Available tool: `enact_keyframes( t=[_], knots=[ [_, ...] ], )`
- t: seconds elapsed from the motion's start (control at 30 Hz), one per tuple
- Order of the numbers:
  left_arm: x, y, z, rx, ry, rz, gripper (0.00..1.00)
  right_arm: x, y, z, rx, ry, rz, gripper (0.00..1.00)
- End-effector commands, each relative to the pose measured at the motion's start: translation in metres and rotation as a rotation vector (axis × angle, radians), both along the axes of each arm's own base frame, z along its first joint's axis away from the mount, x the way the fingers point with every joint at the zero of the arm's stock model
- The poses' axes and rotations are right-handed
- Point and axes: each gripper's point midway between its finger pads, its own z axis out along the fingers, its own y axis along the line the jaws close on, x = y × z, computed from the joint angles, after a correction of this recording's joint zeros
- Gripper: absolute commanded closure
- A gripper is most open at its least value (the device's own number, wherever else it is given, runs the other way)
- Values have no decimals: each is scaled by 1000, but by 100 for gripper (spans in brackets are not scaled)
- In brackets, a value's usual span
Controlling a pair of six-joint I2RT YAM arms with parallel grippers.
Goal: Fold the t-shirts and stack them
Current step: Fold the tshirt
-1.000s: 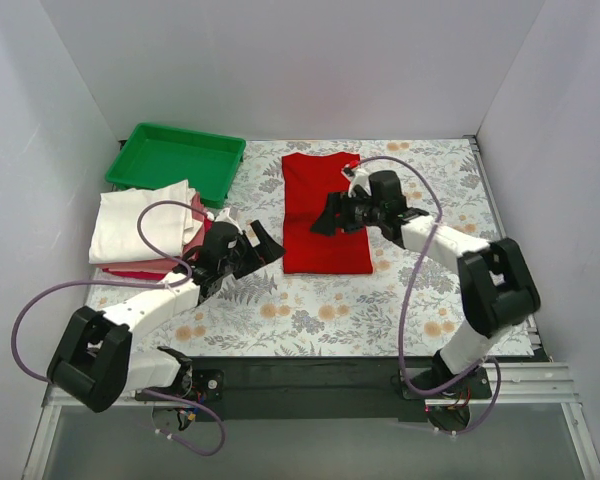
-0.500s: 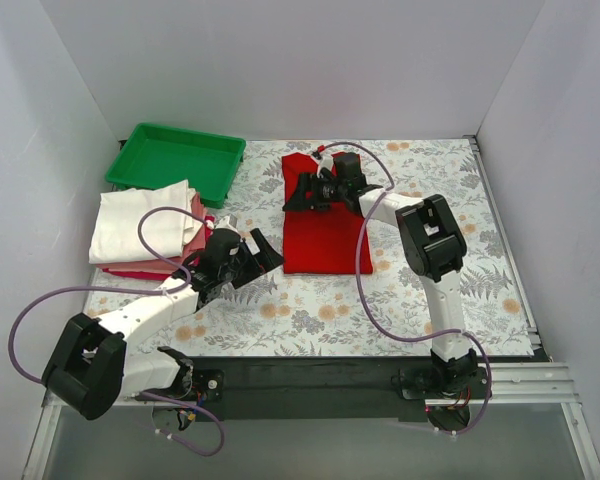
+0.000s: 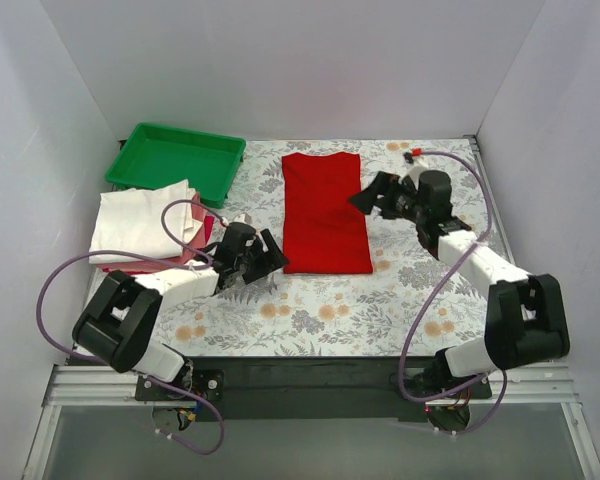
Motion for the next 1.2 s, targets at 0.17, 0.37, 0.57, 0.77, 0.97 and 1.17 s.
enact_keyframes(
  t=[0.17,0.37,0.57,0.77,0.97,1.17],
  knots=[
    [26,-27,-3,-21,-32,-65,57,-71,-61,-92,-64,229,-131,4],
    [12,-28,-23,-7,16,-83,71,-101,-63,-126,-72,357,-113,14],
    [4,-26,-37,18,46,-91,86,-116,-57,-151,-74,459,-78,26],
    [7,-23,-43,59,61,-81,100,-108,-50,-160,-90,495,-65,46],
    [0,-22,-36,56,54,-82,100,-113,-51,-168,-126,507,-79,80],
    [-18,-23,-17,34,42,-88,100,-128,-50,-158,-139,499,-48,99]
  ],
)
